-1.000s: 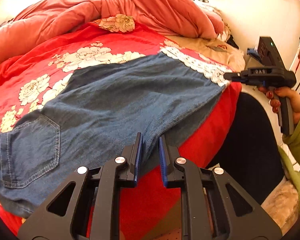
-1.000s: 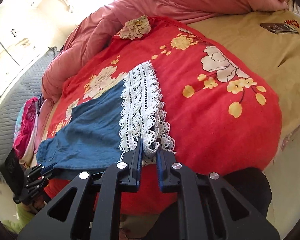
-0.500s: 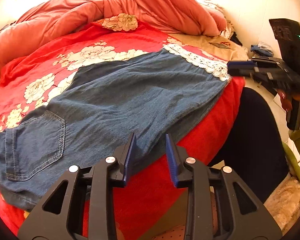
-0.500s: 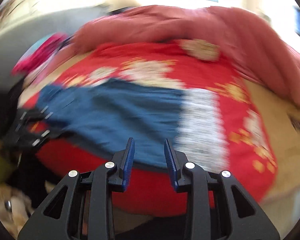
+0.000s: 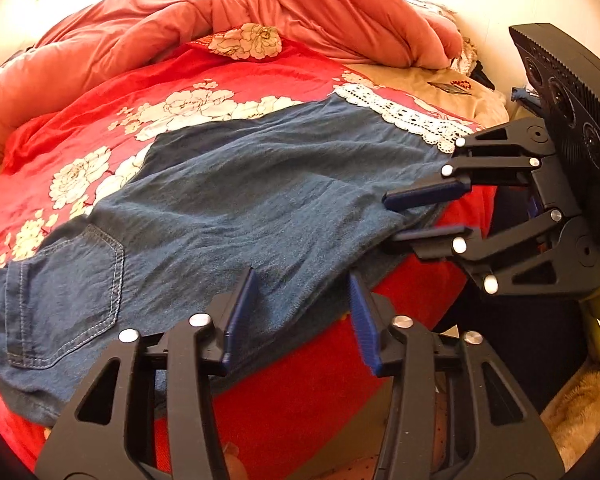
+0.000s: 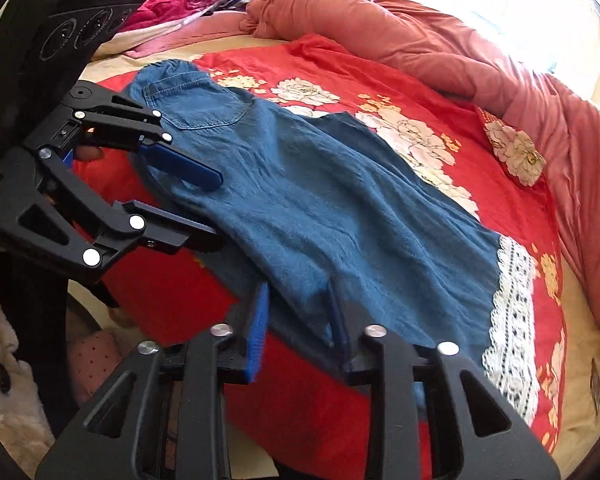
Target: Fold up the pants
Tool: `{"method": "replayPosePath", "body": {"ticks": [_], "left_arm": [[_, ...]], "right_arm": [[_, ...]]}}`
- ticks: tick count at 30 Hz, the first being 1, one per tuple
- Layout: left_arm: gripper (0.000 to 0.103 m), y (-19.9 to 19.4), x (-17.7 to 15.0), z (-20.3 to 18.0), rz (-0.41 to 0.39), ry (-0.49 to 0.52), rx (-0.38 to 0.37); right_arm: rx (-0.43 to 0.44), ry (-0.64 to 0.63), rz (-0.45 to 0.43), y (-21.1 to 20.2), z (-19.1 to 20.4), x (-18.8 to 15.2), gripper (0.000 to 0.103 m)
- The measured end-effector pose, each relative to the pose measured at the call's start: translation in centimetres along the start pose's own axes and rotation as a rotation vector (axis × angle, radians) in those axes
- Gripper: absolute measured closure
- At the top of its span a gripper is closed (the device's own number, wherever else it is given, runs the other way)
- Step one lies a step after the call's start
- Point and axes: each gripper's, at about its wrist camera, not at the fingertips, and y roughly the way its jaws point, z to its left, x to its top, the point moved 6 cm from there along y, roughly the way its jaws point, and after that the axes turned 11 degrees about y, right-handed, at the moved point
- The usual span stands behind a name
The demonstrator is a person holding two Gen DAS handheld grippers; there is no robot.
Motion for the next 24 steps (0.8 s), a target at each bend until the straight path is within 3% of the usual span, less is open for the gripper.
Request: {"method": "replayPosePath", "body": {"ticks": [1,5,8,12,16,18,20,23,24], "left_arm": [[0.085,-0.1,-0.1,0.1,0.004,-0.004,-0.004],[0.085,-1.0,-0.6,0.3,-0.003,0.000,-0.039],[0.085,-0.9,-1.2,0.7,0.006,-0.012,-0.040],[0.085,-0.3,-1.8,0.4,0.036,0.002,-0.038],[0.085,-1.7,-2.1,1.0,0.008,-0.027,-0.059],[0.080,-2.9,-2.1,1.8,-0.019,-0.056,-0.062],[0.069,-4.9,-2.3,3.2,-0.053,-0.097,-0.039],[0.060,-7.6,-3.1,6.2,-0.071,-0.162,0.068],[0.053,-8.7,-3.7,7.9,-0.067,-0.208,0.134]], "right_arm": [[0.020,0.009,0.004,0.0,0.1,0.1,0.098],[0.110,-0.013,-0.003,-1.5,1.1,-0.2,0.098],[0.107,-0.009,0.043,-0.2,1.2,-1.4,0.098],[0.151,0.045,0.056,0.0,1.2,-2.0,0.088],[0.221,0.135,0.012,-2.2,0.3,-1.8,0.078],[0.232,0.183,-0.023,-3.3,-0.7,-1.5,0.075],[0.226,0.214,-0.045,-3.7,-1.6,-1.1,0.074],[0.190,0.253,-0.058,-3.6,-2.8,-0.6,0.065],[0.173,0.266,-0.059,-3.4,-3.2,-0.5,0.064]]}}
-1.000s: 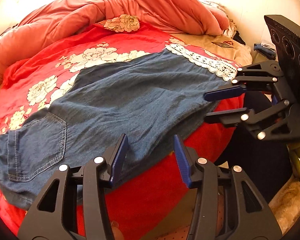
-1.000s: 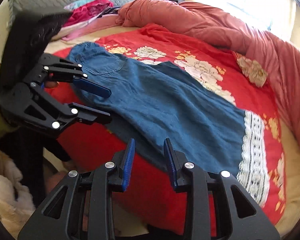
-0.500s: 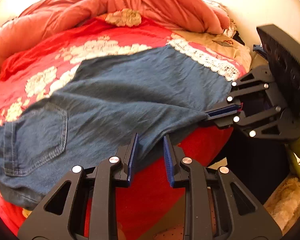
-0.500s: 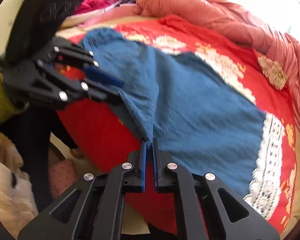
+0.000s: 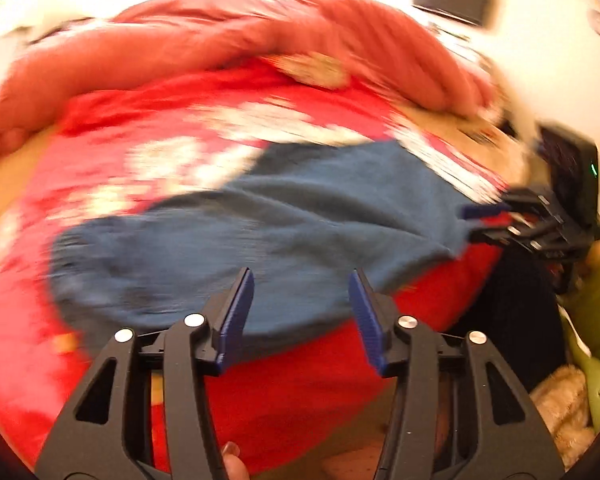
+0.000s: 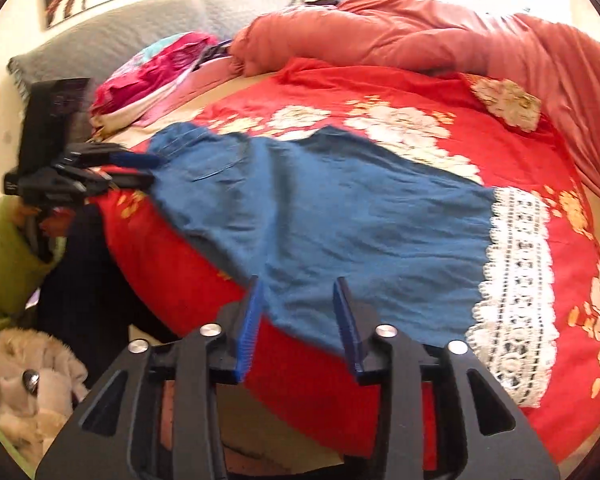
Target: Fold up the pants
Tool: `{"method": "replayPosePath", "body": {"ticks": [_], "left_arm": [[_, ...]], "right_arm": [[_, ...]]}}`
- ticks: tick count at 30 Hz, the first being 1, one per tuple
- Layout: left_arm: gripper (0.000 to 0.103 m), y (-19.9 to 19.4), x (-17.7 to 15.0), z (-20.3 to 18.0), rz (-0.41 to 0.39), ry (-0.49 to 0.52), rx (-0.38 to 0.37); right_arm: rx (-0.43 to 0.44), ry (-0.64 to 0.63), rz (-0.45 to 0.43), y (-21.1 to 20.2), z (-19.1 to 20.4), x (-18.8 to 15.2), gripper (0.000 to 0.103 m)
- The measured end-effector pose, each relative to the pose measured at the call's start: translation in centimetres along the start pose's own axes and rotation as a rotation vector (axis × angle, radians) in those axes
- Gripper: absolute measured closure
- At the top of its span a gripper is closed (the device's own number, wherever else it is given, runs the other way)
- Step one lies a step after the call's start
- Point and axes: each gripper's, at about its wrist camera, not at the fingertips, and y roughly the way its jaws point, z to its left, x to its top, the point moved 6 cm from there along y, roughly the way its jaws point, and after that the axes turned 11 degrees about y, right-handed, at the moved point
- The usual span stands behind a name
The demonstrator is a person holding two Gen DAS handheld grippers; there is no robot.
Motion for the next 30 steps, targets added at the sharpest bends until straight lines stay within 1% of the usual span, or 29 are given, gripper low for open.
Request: {"method": "replayPosePath", "body": {"ticks": [3,5,6,7,8,9,10,11,12,14,15,16,17,18,19,21,23,24,25,26,27,28,30], "left_arm": [[0.043,-1.5,-0.6,4.3,0.011,-0.119,0.130],[0.040,-2.1,-1.3,7.0,0.030,-0.193,0.231],[0.038,-1.9,-1.4,7.9,0.037,-0.218,0.254],[0.036,-1.7,-1.4,8.3,0.045,-0.235,0.259],[0.033,-1.3,-1.5,8.9,0.056,-0.255,0.272],[0.032,-0.9,-1.7,9.3,0.077,-0.266,0.304],[0.032,-0.2,-1.8,9.8,0.113,-0.269,0.358],[0.031,0.3,-2.0,10.2,0.136,-0.275,0.393],[0.031,0.7,-2.2,10.4,0.145,-0.294,0.392],[0.031,1.5,-2.5,10.7,0.141,-0.335,0.338],[0.037,2.1,-2.5,10.7,0.144,-0.351,0.323],[0.043,2.3,-2.7,10.7,0.156,-0.355,0.327],[0.053,2.4,-2.9,10.7,0.167,-0.353,0.338],[0.058,2.6,-3.1,10.7,0.175,-0.352,0.339],[0.059,2.8,-3.3,10.6,0.184,-0.351,0.330],[0.060,3.0,-3.6,10.6,0.197,-0.343,0.324],[0.060,2.8,-3.8,10.8,0.196,-0.341,0.316],[0.060,2.7,-3.8,10.8,0.196,-0.339,0.316],[0.060,2.7,-3.8,10.8,0.199,-0.332,0.319],[0.060,2.8,-3.9,10.8,0.203,-0.325,0.323],[0.060,2.8,-3.8,10.7,0.204,-0.322,0.325],[0.060,2.8,-3.8,10.7,0.203,-0.321,0.327],[0.060,2.9,-3.9,10.9,0.203,-0.325,0.324]], "right_arm": [[-0.072,0.078,-0.023,-0.3,-2.7,0.5,0.064],[-0.108,0.150,-0.058,-1.1,-5.2,1.0,0.064],[-0.133,0.187,-0.073,-1.6,-6.6,1.2,0.064],[-0.186,0.222,-0.086,-2.2,-8.4,1.3,0.063],[-0.219,0.238,-0.091,-2.5,-9.4,1.4,0.061],[-0.251,0.253,-0.099,-2.9,-10.7,1.5,0.060],[-0.282,0.281,-0.110,-3.4,-12.2,1.8,0.057],[-0.301,0.299,-0.110,-3.7,-13.2,2.0,0.055],[-0.312,0.308,-0.105,-3.8,-14.2,2.4,0.055],[-0.315,0.322,-0.088,-3.4,-16.0,3.2,0.055],[-0.309,0.333,-0.075,-2.8,-16.8,3.5,0.055],[-0.298,0.358,-0.067,-2.1,-17.9,4.2,0.055],[-0.276,0.373,-0.056,-1.5,-18.4,4.5,0.055],[-0.258,0.393,-0.043,-0.6,-19.2,5.0,0.055],[-0.259,0.401,-0.035,0.0,-19.5,5.4,0.055],[-0.231,0.433,0.004,2.2,-20.8,6.4,0.055],[-0.190,0.471,0.032,4.0,-21.7,7.2,0.055],[-0.185,0.481,0.035,4.4,-21.8,7.5,0.055],[-0.163,0.486,0.046,5.1,-22.0,7.8,0.058],[-0.121,0.484,0.066,5.8,-21.7,7.9,0.074],[-0.080,0.468,0.085,6.5,-21.2,8.0,0.083],[-0.061,0.433,0.086,6.6,-20.6,8.3,0.086],[-0.104,0.360,0.065,5.9,-19.9,9.0,0.087]]}}
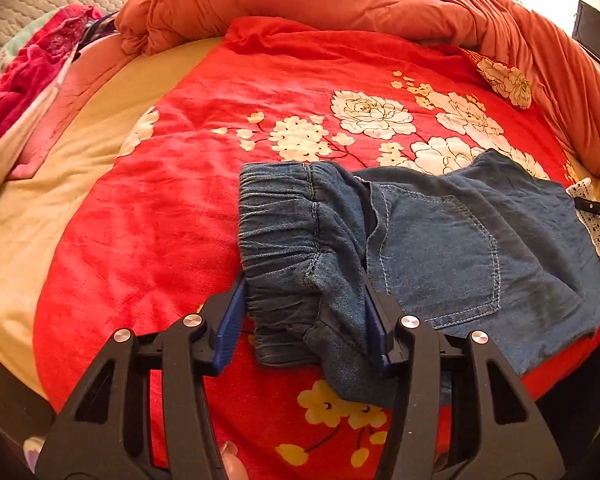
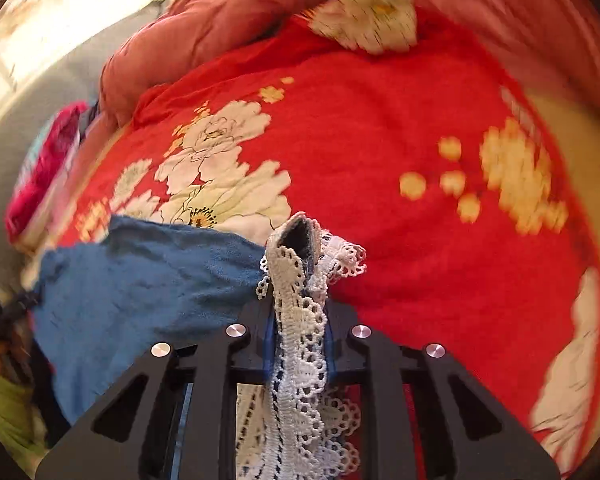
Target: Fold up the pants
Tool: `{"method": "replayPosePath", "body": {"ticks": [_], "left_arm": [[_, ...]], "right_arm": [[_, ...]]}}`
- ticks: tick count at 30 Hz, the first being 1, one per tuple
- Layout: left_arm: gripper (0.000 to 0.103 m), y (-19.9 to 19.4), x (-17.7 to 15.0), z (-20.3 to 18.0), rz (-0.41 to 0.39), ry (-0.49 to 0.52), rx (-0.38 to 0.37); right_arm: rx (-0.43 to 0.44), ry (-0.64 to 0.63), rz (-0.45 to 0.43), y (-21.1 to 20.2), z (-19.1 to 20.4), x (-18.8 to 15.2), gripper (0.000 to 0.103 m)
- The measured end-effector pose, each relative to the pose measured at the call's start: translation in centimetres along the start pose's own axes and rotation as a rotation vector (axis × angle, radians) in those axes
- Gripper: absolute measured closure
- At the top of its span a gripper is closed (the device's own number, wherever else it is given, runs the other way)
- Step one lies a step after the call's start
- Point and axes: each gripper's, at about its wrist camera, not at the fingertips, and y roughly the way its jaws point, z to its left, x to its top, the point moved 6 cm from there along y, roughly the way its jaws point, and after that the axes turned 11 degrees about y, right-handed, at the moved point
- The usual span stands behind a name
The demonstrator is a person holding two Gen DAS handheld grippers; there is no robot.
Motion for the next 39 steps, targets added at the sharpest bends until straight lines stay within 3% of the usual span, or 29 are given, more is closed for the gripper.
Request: {"method": "replayPosePath", "body": {"ticks": [3,7,13,16,18,19,23,29,34,39], "left_arm": [[0.060,0.0,0.0,-0.1,0.001,0.001,0.000],[0.060,-0.1,0.0,-0.1,0.002,0.003,0.010],[0.058,0.1,-0.1,0.1,0.004,-0.006,0.005],[0.058,-0.1,-0.1,0.0,-0.009,0.007,0.012],[0.058,-0.5,-0.1,0.0,-0.020,0.013,0.010],[0.058,-0.9,-0.1,0.0,-0.027,0.010,0.006],[0.058,-2.6,0.3,0.0,-0.060,0.011,-0.003],[0.058,-5.7,1.5,-0.8,-0.131,0.048,0.045],[0.058,-7.4,2.1,-0.7,-0.155,0.059,0.115],[0.056,-8.3,2.4,-3.9,-0.184,0.107,0.034]], "right_arm": [[-0.056,-0.060,-0.057,-1.2,0.2,1.4,0.087],[-0.132,-0.122,-0.032,0.8,0.1,2.3,0.086],[-0.206,-0.143,-0.027,2.8,-1.0,2.0,0.072],[-0.160,-0.079,-0.071,0.6,-1.5,1.9,0.066],[-0.091,-0.018,-0.126,-2.3,-1.8,1.3,0.054],[-0.076,0.001,-0.148,-3.4,-1.9,0.8,0.043],[-0.044,0.074,-0.199,-8.0,-3.0,-3.4,0.042],[0.007,0.141,-0.180,-10.7,-3.0,-10.5,0.042],[0.039,0.158,-0.173,-10.8,-2.3,-12.1,0.042],[0.044,0.128,-0.148,-9.7,-1.4,-11.3,0.042]]}}
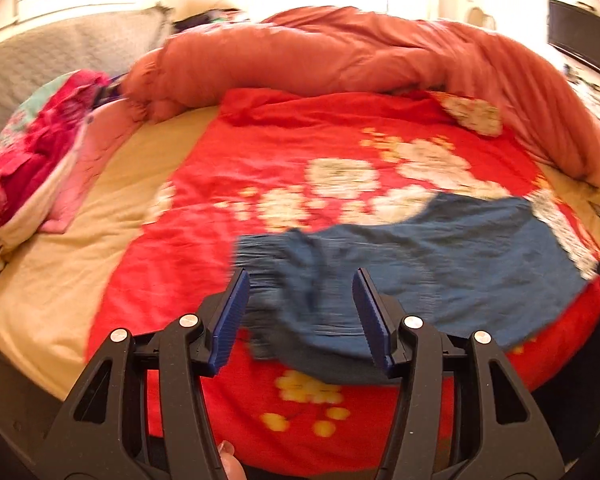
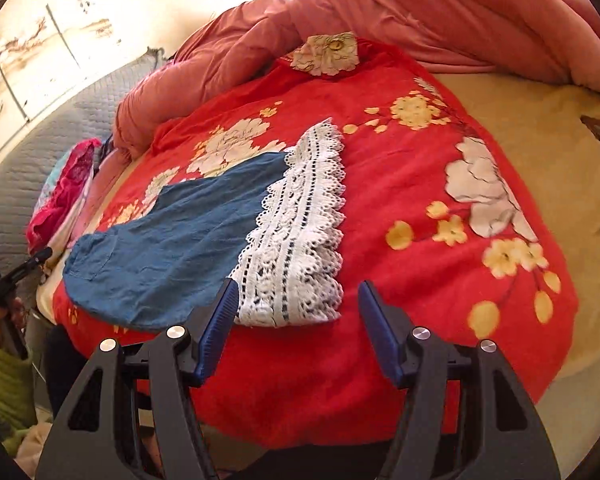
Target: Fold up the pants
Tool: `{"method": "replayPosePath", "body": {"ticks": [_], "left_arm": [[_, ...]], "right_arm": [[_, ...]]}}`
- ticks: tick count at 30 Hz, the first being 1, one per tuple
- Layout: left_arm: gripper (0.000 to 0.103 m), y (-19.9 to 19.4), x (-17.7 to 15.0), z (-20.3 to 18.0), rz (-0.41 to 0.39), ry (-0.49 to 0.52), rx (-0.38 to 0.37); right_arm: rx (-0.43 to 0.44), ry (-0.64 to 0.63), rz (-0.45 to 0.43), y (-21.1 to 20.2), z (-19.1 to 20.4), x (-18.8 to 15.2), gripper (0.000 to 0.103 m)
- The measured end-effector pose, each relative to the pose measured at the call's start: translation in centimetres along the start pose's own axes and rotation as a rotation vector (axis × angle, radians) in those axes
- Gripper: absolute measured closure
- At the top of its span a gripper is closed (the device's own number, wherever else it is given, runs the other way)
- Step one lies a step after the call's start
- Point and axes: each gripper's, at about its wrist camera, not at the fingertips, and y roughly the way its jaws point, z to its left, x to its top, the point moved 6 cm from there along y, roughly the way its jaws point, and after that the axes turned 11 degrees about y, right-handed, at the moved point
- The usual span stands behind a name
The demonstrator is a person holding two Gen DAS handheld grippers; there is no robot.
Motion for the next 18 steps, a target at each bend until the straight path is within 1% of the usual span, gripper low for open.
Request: {"method": "replayPosePath", "body": {"ticks": [2,3,4,5,6,7,8,9,10,11,15,16,17,18], "left_arm": [[0.055,0.5,0.2,-2.0,0.001,0.032,-0.042],[0.055,0.7,0.1,-2.6,0.004,0.042,-0.051],[0.055,1.6,-0.1,-3.8,0.018,0.059,-0.071],[0.054,2.2,-0.3,-4.4,0.034,0.069,-0.080],[0.054,2.8,-0.6,-4.9,0.049,0.074,-0.081],[0.054,3.6,-1.1,-5.4,0.076,0.079,-0.087],[0.054,4.4,-1.6,-5.7,0.100,0.079,-0.090],[0.054,5.0,-2.1,-5.9,0.121,0.078,-0.088],[0.054,5.9,-2.7,-5.9,0.152,0.077,-0.075],[0.054,6.4,-3.1,-5.7,0.169,0.075,-0.064],[0.054,6.5,-3.6,-5.2,0.171,0.060,-0.081],[0.054,6.5,-3.7,-5.1,0.171,0.058,-0.084],[0.054,6.5,-3.7,-5.1,0.170,0.056,-0.088],[0.054,6.6,-3.9,-5.1,0.169,0.056,-0.089]], "right_arm": [[0.000,-0.014,0.022,0.7,0.2,0.2,0.043],[-0.016,-0.014,0.037,1.3,-0.1,0.2,0.044],[-0.023,-0.010,0.055,1.8,-0.2,0.2,0.046],[-0.023,-0.008,0.069,2.3,-0.4,0.2,0.052],[-0.021,-0.007,0.082,2.6,-0.3,0.1,0.056],[-0.008,-0.018,0.085,2.6,-0.1,0.0,0.066],[-0.003,-0.030,0.084,2.5,0.1,0.0,0.073],[-0.005,-0.045,0.082,2.4,0.4,-0.1,0.077],[-0.017,-0.074,0.074,2.2,0.8,-0.2,0.085],[-0.023,-0.088,0.066,1.9,1.0,-0.1,0.089],[-0.058,-0.123,0.039,0.3,0.7,0.7,0.090],[-0.061,-0.111,0.042,0.3,0.5,0.8,0.090],[-0.067,-0.094,0.064,0.8,0.1,0.6,0.090],[-0.089,-0.098,0.081,1.3,-0.1,0.3,0.088]]}}
